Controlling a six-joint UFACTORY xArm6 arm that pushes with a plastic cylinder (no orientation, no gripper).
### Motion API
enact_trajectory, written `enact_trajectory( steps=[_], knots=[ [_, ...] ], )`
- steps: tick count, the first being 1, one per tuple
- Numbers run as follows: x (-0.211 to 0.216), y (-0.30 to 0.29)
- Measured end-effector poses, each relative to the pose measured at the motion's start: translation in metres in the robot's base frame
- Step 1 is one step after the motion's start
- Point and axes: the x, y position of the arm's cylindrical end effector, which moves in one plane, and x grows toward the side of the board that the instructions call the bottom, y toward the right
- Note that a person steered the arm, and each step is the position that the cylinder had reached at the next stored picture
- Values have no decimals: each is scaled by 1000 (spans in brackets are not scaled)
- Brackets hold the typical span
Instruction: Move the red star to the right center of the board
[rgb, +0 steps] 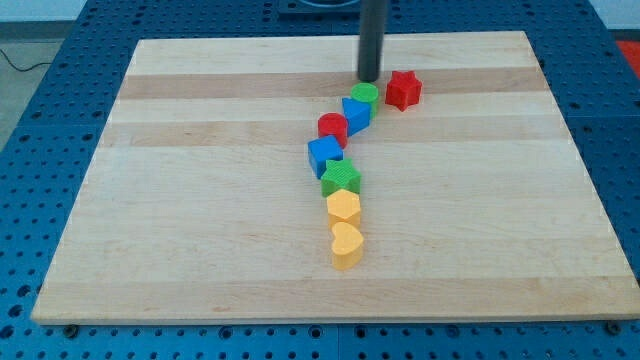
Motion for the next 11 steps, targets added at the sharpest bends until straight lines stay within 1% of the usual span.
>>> enact_trajectory(
  steps=[1,2,3,4,5,6,7,8,9,10,11],
  knots=[
    [13,-18],
    [34,19],
    [34,63],
    [31,65],
    [41,86],
    [63,134],
    [75,173],
    [89,175],
    [109,138],
    [135,121],
    [135,75]
  ],
)
